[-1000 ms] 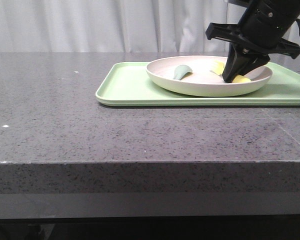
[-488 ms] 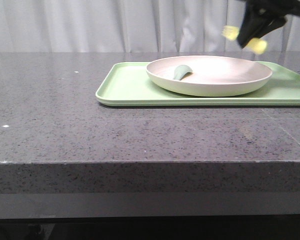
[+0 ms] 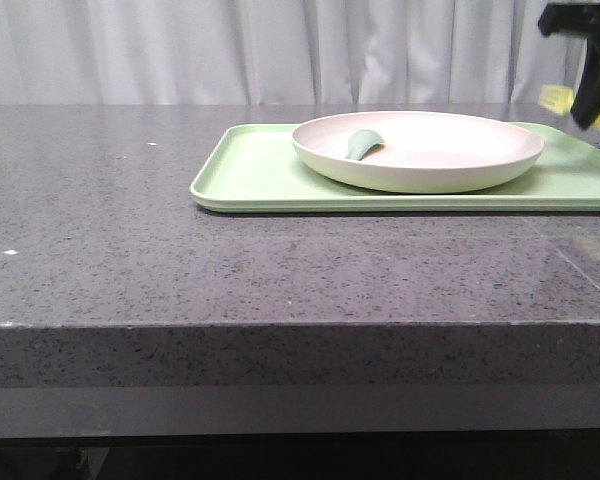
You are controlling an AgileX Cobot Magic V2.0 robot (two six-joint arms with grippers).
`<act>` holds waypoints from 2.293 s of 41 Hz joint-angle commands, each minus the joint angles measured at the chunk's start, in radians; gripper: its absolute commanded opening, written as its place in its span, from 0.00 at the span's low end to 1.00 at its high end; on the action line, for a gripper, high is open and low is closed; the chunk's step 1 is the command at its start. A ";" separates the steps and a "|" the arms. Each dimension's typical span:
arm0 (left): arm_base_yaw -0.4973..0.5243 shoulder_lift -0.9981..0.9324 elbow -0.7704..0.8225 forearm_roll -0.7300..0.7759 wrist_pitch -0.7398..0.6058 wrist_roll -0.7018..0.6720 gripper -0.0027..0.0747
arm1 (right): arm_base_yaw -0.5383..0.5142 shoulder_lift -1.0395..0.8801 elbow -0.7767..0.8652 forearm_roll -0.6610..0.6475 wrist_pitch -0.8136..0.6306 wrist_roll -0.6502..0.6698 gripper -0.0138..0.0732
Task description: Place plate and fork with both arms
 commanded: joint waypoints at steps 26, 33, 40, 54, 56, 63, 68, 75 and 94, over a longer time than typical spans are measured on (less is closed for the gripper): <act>0.002 0.003 -0.029 0.002 -0.088 -0.012 0.01 | -0.003 0.002 -0.003 0.056 -0.048 -0.012 0.52; 0.002 0.003 -0.029 0.002 -0.088 -0.012 0.01 | -0.003 -0.035 -0.032 0.056 -0.025 -0.012 0.57; 0.002 0.003 -0.029 0.002 -0.088 -0.012 0.01 | -0.003 -0.120 -0.057 0.056 -0.013 -0.012 0.56; 0.002 0.003 -0.029 0.002 -0.088 -0.012 0.01 | -0.003 -0.251 -0.051 0.055 0.073 -0.015 0.14; 0.002 0.003 -0.029 0.002 -0.088 -0.012 0.01 | -0.003 -0.271 -0.041 0.055 0.077 -0.026 0.08; 0.002 0.003 -0.029 0.002 -0.088 -0.012 0.01 | 0.009 -0.411 0.089 0.055 0.006 -0.081 0.09; 0.002 0.003 -0.029 0.002 -0.088 -0.012 0.01 | 0.029 -0.553 0.259 0.055 -0.114 -0.144 0.09; 0.002 0.003 -0.029 0.002 -0.088 -0.012 0.01 | 0.038 -0.757 0.507 0.055 -0.257 -0.181 0.09; 0.002 0.003 -0.029 0.002 -0.088 -0.012 0.01 | 0.038 -1.363 1.006 0.055 -0.469 -0.181 0.09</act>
